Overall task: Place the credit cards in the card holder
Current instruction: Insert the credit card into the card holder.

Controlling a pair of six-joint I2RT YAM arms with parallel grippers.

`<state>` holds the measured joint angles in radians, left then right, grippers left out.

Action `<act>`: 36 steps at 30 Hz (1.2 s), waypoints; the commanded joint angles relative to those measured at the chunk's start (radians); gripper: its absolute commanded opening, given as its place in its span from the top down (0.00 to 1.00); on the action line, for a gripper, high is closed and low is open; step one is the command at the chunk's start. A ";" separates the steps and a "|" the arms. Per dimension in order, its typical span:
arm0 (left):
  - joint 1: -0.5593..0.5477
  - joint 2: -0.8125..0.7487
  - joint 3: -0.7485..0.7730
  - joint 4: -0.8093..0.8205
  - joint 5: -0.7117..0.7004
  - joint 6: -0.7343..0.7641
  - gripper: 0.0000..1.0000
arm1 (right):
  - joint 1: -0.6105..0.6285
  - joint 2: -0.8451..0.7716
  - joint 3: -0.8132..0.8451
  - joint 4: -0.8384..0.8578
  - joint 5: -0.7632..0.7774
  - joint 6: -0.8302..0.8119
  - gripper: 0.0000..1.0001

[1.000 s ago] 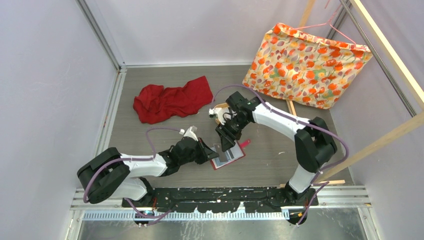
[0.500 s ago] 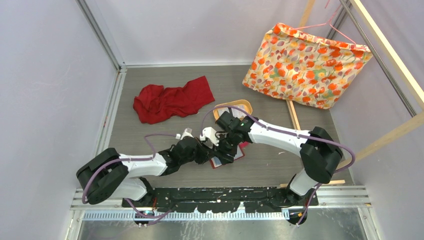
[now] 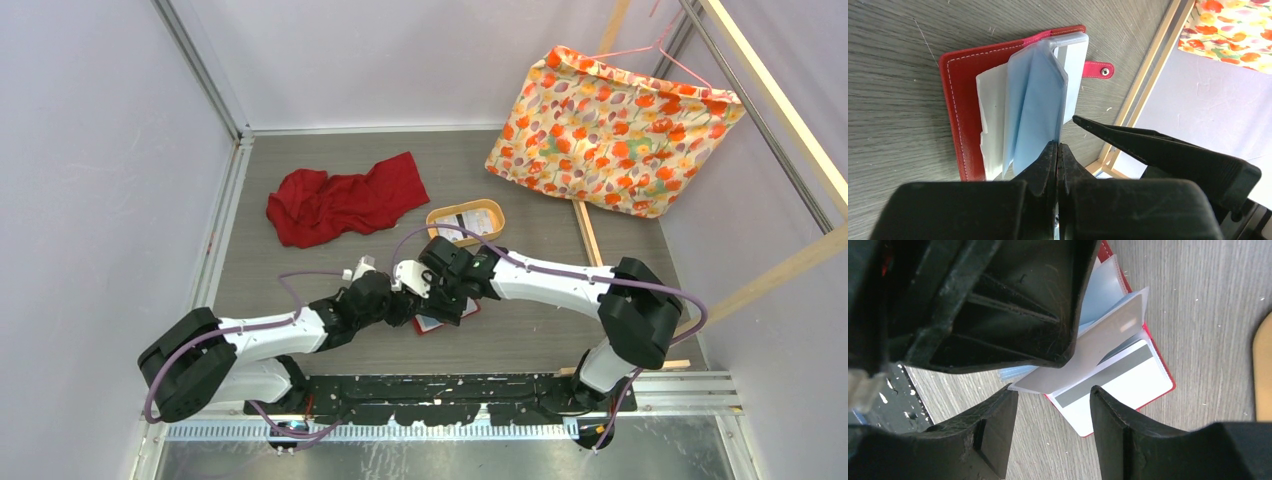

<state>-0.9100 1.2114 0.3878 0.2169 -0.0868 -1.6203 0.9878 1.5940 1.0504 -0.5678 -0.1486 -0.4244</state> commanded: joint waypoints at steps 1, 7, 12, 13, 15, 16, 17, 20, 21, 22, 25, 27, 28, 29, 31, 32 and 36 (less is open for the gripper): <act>-0.004 0.002 0.017 0.041 -0.021 -0.042 1.00 | 0.026 -0.019 -0.002 0.064 0.078 0.021 0.41; -0.004 -0.010 0.006 0.048 -0.035 -0.069 1.00 | 0.063 0.002 -0.004 0.077 0.102 0.026 0.40; -0.004 -0.025 -0.003 0.033 -0.052 -0.080 1.00 | 0.086 0.016 -0.006 0.091 0.145 0.034 0.41; -0.004 -0.024 -0.005 0.035 -0.053 -0.082 1.00 | 0.090 0.019 -0.006 0.095 0.162 0.036 0.41; -0.004 -0.021 -0.007 0.042 -0.051 -0.082 1.00 | 0.092 0.027 -0.005 0.106 0.212 0.044 0.41; -0.004 -0.018 -0.009 0.045 -0.050 -0.084 0.99 | 0.093 0.027 -0.005 0.110 0.218 0.049 0.42; -0.004 -0.014 -0.010 0.047 -0.049 -0.087 1.00 | 0.093 0.027 -0.006 0.114 0.218 0.053 0.43; -0.004 -0.005 -0.016 0.065 -0.047 -0.098 0.99 | 0.094 0.019 -0.013 0.128 0.223 0.069 0.45; -0.003 -0.003 -0.019 0.072 -0.045 -0.102 1.00 | 0.092 0.016 -0.014 0.137 0.229 0.077 0.46; -0.004 -0.003 -0.024 0.081 -0.044 -0.103 0.99 | 0.093 0.010 -0.018 0.145 0.234 0.085 0.46; -0.003 -0.005 -0.039 0.102 -0.042 -0.115 0.97 | 0.077 -0.003 -0.030 0.171 0.227 0.115 0.47; -0.004 -0.012 -0.050 0.107 -0.043 -0.119 0.93 | 0.057 -0.011 -0.037 0.181 0.210 0.137 0.50; -0.004 -0.015 -0.055 0.108 -0.044 -0.120 0.92 | 0.046 -0.017 -0.040 0.186 0.203 0.146 0.52; -0.004 -0.019 -0.059 0.108 -0.045 -0.122 0.90 | 0.035 -0.019 -0.044 0.191 0.192 0.151 0.53; -0.004 -0.022 -0.068 0.109 -0.047 -0.126 0.86 | 0.019 -0.029 -0.050 0.198 0.178 0.161 0.56; -0.004 -0.023 -0.070 0.111 -0.047 -0.127 0.83 | 0.014 -0.033 -0.053 0.204 0.171 0.165 0.57; -0.004 -0.011 -0.072 0.124 -0.042 -0.129 0.72 | 0.001 -0.041 -0.067 0.223 0.163 0.179 0.59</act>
<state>-0.9096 1.2064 0.3225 0.2878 -0.1310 -1.7393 1.0042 1.5990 0.9867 -0.4107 0.0261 -0.2771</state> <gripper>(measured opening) 0.241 0.419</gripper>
